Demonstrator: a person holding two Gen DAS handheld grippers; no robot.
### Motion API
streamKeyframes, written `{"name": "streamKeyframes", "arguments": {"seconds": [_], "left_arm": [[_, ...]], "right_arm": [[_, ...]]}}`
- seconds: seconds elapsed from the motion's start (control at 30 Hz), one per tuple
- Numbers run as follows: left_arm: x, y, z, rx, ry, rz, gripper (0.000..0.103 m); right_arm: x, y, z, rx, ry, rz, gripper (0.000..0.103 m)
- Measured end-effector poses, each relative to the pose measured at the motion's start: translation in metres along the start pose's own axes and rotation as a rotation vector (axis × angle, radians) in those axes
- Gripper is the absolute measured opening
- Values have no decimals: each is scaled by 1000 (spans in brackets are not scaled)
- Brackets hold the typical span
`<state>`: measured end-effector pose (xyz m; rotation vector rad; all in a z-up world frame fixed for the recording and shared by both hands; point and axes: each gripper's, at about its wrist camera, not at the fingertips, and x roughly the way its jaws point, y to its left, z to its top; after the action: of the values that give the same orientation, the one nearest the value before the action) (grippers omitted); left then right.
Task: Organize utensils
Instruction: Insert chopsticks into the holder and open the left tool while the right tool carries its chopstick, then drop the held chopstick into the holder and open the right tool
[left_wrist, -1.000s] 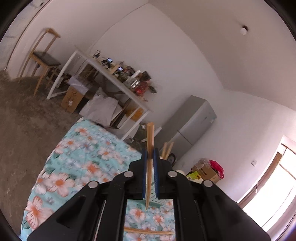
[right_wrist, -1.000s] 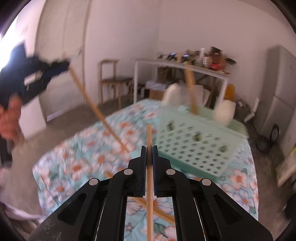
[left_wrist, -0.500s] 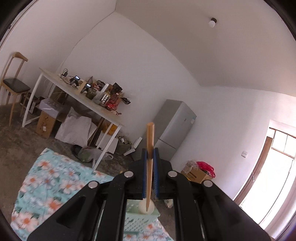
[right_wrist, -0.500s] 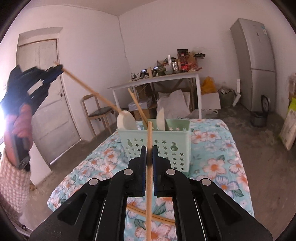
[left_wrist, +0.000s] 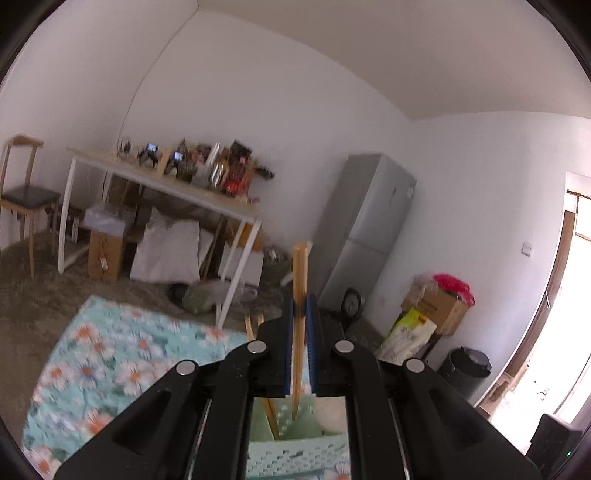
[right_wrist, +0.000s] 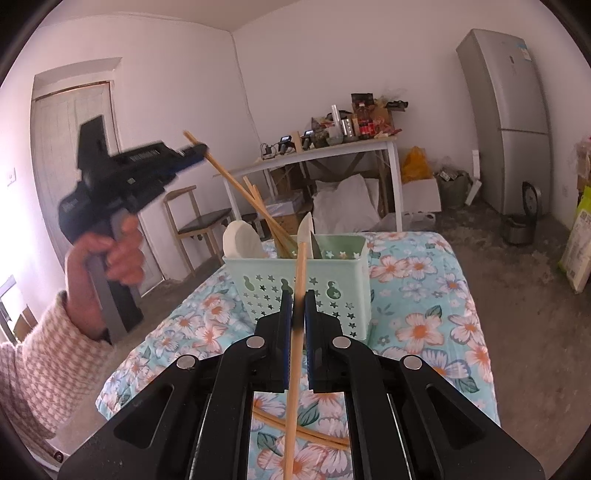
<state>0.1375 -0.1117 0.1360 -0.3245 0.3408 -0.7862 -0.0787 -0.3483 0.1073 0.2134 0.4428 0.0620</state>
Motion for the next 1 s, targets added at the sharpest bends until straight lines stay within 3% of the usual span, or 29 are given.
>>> {"name": "streamKeyframes", "arguments": {"seconds": [0.23, 0.3, 0.33, 0.37, 0.5, 0.7, 0.87, 1.0], "left_arm": [[19, 7, -28, 0, 143, -41, 8], [14, 10, -34, -16, 160, -43, 23], [11, 12, -35, -20, 156, -40, 39], [5, 13, -36, -25, 147, -36, 46], [-23, 21, -45, -44, 121, -24, 59], [-53, 45, -71, -78, 178, -2, 64], [-68, 68, -107, -105, 284, 18, 66], [-76, 86, -138, -158, 364, 40, 67]], "right_arm": [[5, 7, 6, -8, -1, -13, 5], [2, 11, 12, -21, -19, -19, 5], [2, 11, 15, -24, -25, -18, 4], [0, 12, 20, -30, -39, -16, 4], [-7, 19, 44, -41, -89, -11, 4], [-16, 37, 101, -88, -216, 39, 4], [-16, 45, 143, -94, -302, 89, 4], [0, 45, 162, -89, -320, 78, 4]]}}
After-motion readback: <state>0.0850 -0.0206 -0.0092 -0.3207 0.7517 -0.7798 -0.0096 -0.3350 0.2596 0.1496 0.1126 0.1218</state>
